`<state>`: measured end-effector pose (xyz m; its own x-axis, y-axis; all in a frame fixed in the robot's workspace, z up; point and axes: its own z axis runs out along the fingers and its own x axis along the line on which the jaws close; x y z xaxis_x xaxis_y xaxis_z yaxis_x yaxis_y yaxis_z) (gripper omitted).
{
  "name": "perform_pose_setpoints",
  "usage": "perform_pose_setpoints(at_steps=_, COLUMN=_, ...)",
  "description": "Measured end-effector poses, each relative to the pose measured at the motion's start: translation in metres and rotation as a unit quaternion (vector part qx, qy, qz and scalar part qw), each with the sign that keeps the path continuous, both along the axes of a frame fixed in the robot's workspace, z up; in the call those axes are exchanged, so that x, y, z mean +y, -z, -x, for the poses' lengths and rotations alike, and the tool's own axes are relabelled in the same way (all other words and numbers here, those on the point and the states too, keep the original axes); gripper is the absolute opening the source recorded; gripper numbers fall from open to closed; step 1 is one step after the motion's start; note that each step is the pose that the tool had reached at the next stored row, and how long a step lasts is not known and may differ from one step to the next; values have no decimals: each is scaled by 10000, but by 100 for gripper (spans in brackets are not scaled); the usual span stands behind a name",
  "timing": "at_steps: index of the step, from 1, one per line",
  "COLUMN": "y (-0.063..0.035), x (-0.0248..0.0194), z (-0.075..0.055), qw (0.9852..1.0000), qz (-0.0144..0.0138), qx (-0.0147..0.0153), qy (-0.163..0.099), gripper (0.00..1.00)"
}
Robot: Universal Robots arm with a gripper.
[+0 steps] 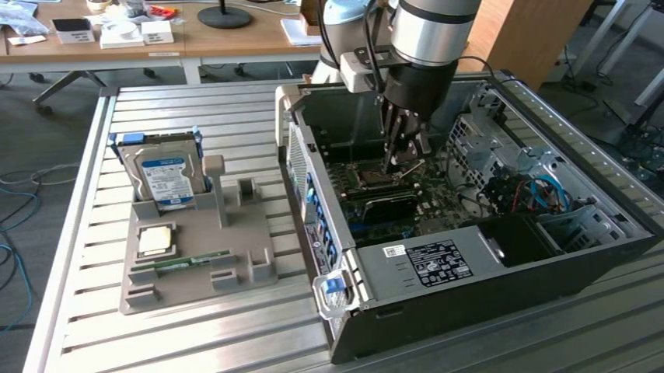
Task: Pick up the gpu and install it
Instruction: 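Press down on the gpu until it lock into place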
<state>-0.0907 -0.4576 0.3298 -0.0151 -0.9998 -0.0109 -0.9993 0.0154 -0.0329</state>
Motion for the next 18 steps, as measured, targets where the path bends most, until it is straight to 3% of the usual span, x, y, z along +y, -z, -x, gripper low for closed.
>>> perform_pose_setpoints(at_steps=7, y=0, x=0, z=0, qw=10000, qz=0, qx=0, qy=0, gripper=11)
perform_pose_setpoints(at_steps=14, y=102, x=0, z=0, qw=10000, qz=0, qx=0, qy=1, gripper=11)
perform_pose_setpoints(at_steps=18, y=102, x=0, z=0, qw=10000, qz=1, qx=0, qy=0, gripper=11)
